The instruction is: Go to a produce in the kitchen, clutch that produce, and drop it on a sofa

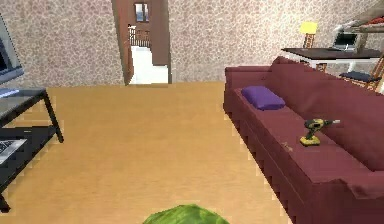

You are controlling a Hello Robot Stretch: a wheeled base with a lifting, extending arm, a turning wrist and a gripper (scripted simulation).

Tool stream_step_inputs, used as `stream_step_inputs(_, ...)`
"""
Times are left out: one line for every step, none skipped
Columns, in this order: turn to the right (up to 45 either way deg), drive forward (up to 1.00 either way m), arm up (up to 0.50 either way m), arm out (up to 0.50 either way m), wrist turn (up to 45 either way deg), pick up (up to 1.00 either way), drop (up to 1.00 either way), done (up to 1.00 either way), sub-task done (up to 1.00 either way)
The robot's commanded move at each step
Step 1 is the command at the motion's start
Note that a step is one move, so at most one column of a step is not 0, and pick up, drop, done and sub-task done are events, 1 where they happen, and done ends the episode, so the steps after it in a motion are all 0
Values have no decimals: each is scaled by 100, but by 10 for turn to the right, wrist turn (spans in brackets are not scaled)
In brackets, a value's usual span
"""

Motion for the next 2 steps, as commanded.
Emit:
stream_step_inputs(0,100,0,0,0,0,0,0,0)
stream_step_inputs(0,80,0,0,0,0,0,0,0)
